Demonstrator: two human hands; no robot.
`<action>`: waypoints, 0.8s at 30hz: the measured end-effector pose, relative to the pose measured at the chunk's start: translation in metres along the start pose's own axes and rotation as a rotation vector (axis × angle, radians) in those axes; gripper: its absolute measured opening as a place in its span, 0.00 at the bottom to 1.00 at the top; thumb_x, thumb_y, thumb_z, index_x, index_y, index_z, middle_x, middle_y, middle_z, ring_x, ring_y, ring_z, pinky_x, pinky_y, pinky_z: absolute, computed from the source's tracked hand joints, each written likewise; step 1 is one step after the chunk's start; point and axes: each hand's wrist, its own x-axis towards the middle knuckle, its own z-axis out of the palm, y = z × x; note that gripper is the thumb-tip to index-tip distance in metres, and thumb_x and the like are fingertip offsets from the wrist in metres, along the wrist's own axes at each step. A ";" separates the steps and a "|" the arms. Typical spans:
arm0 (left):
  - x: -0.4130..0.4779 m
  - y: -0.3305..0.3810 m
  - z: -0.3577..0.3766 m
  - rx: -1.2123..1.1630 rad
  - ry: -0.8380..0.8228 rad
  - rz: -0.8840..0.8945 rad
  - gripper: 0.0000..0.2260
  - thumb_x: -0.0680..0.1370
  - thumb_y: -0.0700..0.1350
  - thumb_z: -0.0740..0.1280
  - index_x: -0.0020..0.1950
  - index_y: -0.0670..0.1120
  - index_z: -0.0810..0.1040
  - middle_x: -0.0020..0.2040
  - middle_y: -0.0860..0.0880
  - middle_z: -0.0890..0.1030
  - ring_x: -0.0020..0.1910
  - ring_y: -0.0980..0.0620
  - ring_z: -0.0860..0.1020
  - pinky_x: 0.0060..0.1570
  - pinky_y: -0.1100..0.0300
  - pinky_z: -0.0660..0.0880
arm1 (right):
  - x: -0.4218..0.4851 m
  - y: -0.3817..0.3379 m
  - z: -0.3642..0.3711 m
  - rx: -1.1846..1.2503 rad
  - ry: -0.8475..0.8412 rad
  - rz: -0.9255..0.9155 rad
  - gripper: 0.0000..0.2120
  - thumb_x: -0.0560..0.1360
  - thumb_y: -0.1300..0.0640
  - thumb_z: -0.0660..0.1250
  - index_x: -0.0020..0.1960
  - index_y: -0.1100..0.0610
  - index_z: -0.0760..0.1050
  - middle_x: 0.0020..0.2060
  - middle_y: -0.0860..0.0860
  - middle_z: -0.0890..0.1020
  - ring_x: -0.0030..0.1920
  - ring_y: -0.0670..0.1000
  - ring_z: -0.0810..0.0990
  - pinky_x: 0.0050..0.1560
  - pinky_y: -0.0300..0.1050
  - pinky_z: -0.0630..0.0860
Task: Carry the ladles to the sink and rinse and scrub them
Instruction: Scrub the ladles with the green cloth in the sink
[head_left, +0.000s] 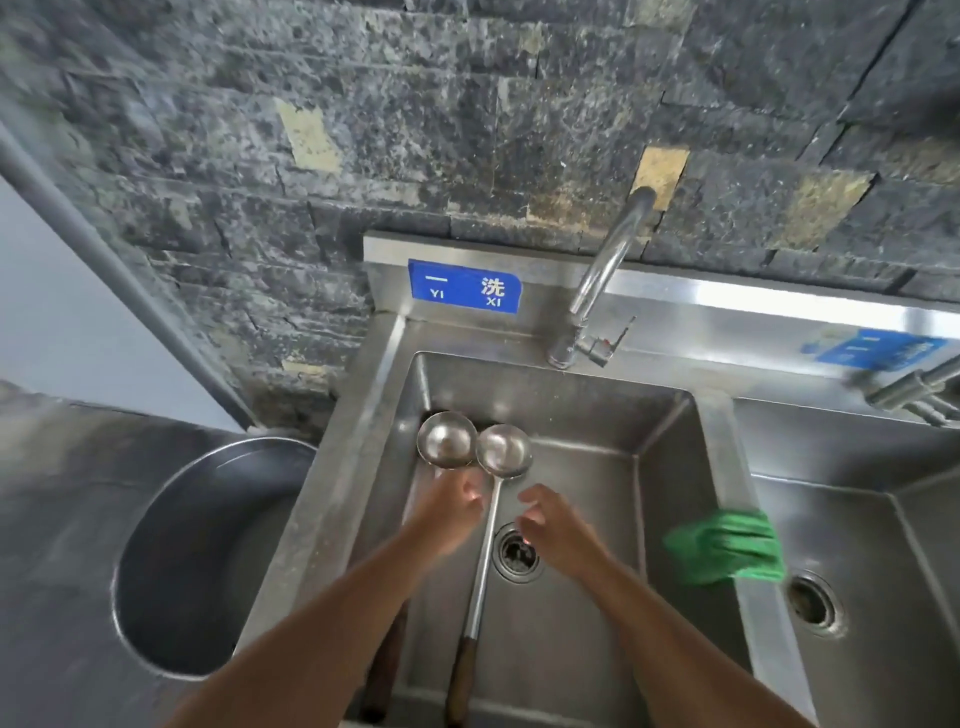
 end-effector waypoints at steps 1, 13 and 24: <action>-0.004 -0.013 0.002 -0.010 0.009 -0.052 0.13 0.76 0.39 0.66 0.60 0.43 0.79 0.53 0.46 0.83 0.53 0.47 0.80 0.52 0.58 0.76 | 0.003 0.000 0.017 0.065 -0.028 0.022 0.15 0.76 0.58 0.67 0.63 0.57 0.74 0.46 0.53 0.81 0.44 0.53 0.79 0.48 0.45 0.78; 0.064 -0.131 0.044 -0.381 0.029 -0.459 0.40 0.74 0.44 0.73 0.79 0.48 0.54 0.71 0.40 0.70 0.68 0.44 0.73 0.65 0.50 0.73 | 0.134 0.027 0.123 0.595 -0.208 0.442 0.20 0.75 0.59 0.72 0.63 0.56 0.69 0.42 0.53 0.79 0.33 0.48 0.80 0.33 0.44 0.77; 0.123 -0.180 0.088 -0.408 0.042 -0.492 0.25 0.79 0.37 0.65 0.74 0.45 0.59 0.65 0.37 0.75 0.50 0.36 0.82 0.34 0.52 0.81 | 0.202 0.043 0.175 0.734 -0.301 0.509 0.06 0.79 0.61 0.64 0.44 0.59 0.76 0.29 0.50 0.78 0.28 0.48 0.77 0.34 0.41 0.75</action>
